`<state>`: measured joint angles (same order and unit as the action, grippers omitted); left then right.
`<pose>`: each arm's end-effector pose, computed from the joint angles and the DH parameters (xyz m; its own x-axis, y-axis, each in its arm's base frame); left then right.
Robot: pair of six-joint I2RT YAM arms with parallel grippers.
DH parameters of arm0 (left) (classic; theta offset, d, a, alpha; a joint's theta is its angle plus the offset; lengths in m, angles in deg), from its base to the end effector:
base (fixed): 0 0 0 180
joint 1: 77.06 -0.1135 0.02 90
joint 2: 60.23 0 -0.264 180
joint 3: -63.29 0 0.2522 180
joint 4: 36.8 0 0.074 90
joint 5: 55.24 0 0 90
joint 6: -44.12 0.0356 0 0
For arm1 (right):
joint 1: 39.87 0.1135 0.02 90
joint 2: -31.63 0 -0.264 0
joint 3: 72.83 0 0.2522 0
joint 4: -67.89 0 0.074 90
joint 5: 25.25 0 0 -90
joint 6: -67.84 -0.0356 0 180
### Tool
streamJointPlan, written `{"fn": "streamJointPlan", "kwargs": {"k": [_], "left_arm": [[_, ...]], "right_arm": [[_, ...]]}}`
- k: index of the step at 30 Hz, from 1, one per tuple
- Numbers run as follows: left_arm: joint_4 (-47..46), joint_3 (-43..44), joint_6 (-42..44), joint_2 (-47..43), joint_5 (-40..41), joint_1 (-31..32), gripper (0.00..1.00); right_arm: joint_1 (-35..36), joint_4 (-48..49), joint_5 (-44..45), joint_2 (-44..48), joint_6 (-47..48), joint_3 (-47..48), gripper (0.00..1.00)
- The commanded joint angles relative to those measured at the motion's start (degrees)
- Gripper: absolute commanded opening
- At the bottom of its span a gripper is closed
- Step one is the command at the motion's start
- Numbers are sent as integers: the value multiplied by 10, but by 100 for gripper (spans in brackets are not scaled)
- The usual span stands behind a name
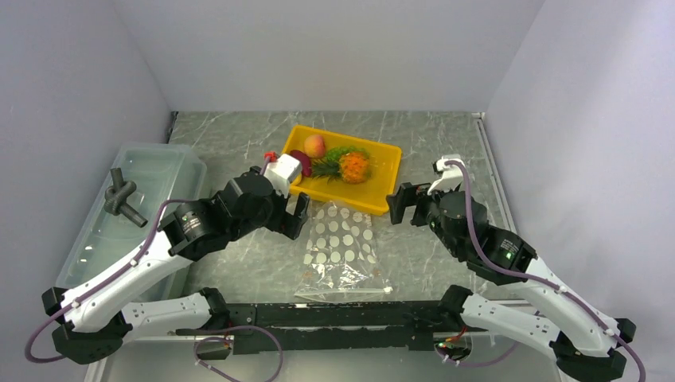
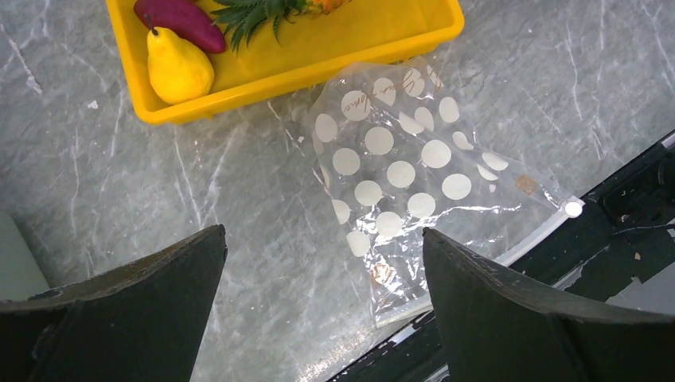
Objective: Place the food in the zip-top bag and seal the zipper
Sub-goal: Pick up the zipper food storage bag at the center of the board.
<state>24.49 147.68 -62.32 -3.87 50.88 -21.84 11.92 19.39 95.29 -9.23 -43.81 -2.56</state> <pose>0.1147 -0.1478 0.3925 -0.4859 0.2230 -0.8451 0.5412 0.8360 -0.0906 0.1002 0.0980 0.3758 -0.3281 0.0969 -0.9397 -0.2783 0.9407 0.1942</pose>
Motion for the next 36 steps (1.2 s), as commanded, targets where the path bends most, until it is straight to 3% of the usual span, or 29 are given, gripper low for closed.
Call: {"fn": "streamJointPlan", "kwargs": {"k": [1, 18, 26, 36], "left_arm": [[6, 7, -16, -2, 20, 1, 99], [7, -44, -47, -27, -7, 1, 99], [15, -67, -76, -28, -18, 1, 99], [29, -83, -87, -23, -43, 1, 99]], "right_arm": [[2, -35, -3, -3, -10, 30, 100], [2, -96, -58, -67, -8, 15, 99], [2, -80, -181, -146, 3, 13, 88], [11, -46, -240, -170, -29, -30, 81]]}}
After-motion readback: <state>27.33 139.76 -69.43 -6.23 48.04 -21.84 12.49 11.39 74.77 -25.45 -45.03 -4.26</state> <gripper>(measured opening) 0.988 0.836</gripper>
